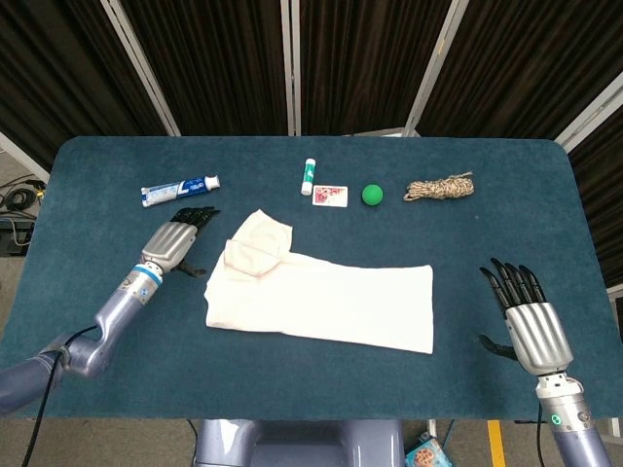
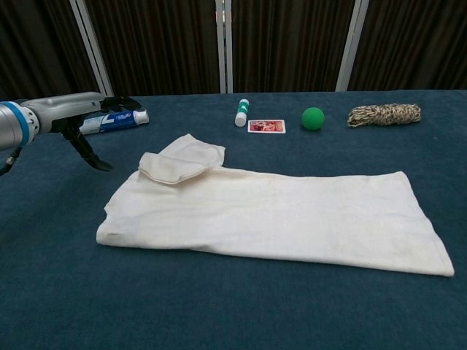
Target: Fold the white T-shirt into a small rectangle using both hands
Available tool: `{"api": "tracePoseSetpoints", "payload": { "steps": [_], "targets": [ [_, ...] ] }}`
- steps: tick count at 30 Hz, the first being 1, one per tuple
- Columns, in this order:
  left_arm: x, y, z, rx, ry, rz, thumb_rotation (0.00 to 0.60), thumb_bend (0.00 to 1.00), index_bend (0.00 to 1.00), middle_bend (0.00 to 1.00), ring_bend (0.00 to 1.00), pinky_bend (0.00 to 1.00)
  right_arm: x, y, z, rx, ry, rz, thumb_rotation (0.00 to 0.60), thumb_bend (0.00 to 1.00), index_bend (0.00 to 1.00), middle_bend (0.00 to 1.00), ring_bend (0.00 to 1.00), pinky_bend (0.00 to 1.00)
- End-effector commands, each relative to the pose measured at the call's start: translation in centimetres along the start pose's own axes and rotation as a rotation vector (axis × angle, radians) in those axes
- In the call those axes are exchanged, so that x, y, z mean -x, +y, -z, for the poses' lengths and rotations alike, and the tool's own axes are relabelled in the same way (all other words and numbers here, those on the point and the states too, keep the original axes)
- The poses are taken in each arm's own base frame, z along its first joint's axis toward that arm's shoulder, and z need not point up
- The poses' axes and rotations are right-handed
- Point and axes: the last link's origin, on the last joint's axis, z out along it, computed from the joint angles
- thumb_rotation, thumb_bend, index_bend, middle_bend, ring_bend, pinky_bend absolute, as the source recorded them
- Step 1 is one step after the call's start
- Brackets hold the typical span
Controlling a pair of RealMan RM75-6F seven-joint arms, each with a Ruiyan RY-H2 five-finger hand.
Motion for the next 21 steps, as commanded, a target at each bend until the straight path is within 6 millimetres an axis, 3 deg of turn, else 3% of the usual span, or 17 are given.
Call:
{"api": "tracePoseSetpoints", "payload": {
  "steps": [1,7,12,21],
  "targets": [
    [-0.3,0.9,-1.5,-0.001,-0.002,-0.004,0.600,0.00,0.00,0.00,0.00,0.00,0.0,0.1,0.0,0.007,0.003,0.002,0.600,0.00,0.04,0.00,0.00,0.00],
    [-1.0,2.0,-4.3,-0.020,-0.015,-0.021,0.600,0.00,0.00,0.00,0.00,0.00,-0.1,0.5,-0.2,0.025,0.011,0.003,0.600,0.00,0.05,0.00,0.00,0.00],
    [-1.4,3.4,-8.2,-0.070,-0.049,-0.021,0.600,0.00,0.00,0.00,0.00,0.00,0.1,1.4,-0.6,0.060,0.002,0.017,0.600,0.00,0.06,0.00,0.00,0.00],
    [-0.7,4.5,-11.1,-0.121,-0.086,-0.023,0.600,0.17,0.12,0.00,0.00,0.00,0.2,2.0,-0.9,0.085,-0.006,0.027,0.600,0.00,0.08,0.00,0.00,0.00]
  ]
}}
